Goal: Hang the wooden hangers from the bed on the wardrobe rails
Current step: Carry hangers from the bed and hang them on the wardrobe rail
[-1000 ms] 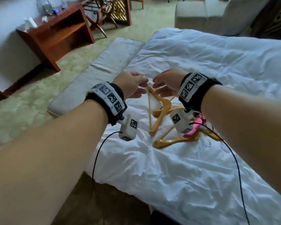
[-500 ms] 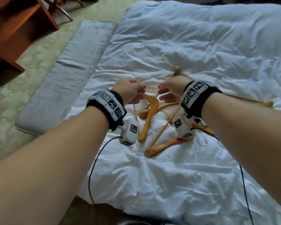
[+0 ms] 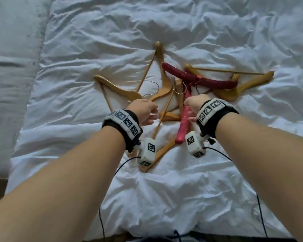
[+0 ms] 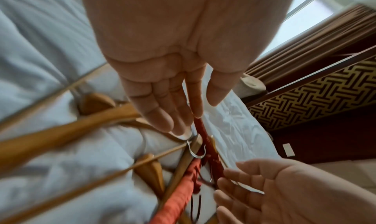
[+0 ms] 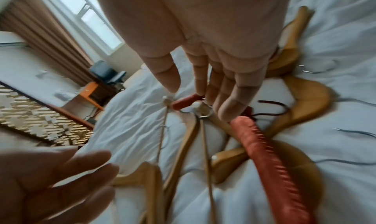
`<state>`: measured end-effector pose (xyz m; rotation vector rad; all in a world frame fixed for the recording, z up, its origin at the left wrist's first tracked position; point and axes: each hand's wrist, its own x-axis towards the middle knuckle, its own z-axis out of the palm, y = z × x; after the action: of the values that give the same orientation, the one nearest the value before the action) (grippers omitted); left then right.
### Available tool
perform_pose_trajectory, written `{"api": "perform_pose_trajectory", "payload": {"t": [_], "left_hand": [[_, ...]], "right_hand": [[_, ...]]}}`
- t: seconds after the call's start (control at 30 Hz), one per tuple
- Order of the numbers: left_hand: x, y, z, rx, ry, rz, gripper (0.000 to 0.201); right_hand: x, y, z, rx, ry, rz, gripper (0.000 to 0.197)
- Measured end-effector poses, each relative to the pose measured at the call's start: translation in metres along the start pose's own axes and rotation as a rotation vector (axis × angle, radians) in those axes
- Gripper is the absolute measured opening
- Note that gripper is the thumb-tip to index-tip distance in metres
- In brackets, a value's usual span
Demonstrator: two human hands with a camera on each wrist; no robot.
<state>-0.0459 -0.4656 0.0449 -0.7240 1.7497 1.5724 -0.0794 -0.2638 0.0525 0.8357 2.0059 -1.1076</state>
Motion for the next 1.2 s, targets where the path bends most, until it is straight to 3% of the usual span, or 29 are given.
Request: {"api": "perform_pose_trajectory", "payload": {"t": [0.13, 0.33, 0.5, 0.6, 0.8, 0.93, 1.07, 1.2], "left_hand": [[0.025, -0.028, 0.04, 0.049, -0.106, -0.125, 0.009], [0.043, -0.067, 0.082, 0.083, -0.164, -0.244, 0.008], [0.036, -0.081, 0.101, 0.139, -0.221, -0.2, 0.004], [0.02, -0.077, 0.103, 0.232, -0.204, -0.133, 0.015], [-0.035, -0.046, 0.099, 0.391, -0.187, -0.052, 0.027], [-0.088, -0.009, 0.083, 0.411, -0.116, -0.055, 0.031], [-0.165, 0.034, 0.049, 0.457, -0.022, 0.023, 0.04], [-0.25, 0.061, 0.004, 0.473, 0.145, 0.097, 0.04]], "right_hand": [[0.024, 0.049, -0.004, -0.03, -0.073, 0.066, 0.043], [0.04, 0.086, 0.03, 0.02, -0.167, 0.126, 0.042], [0.038, 0.104, 0.035, 0.08, -0.187, 0.133, 0.035], [0.023, 0.106, 0.023, 0.158, -0.224, 0.1, 0.028], [-0.029, 0.099, -0.014, 0.193, -0.405, 0.008, 0.027], [-0.074, 0.082, -0.035, 0.155, -0.373, -0.073, 0.027], [-0.13, 0.05, -0.041, -0.049, -0.361, -0.208, 0.026], [-0.191, 0.011, -0.025, -0.212, -0.453, -0.361, 0.037]]}}
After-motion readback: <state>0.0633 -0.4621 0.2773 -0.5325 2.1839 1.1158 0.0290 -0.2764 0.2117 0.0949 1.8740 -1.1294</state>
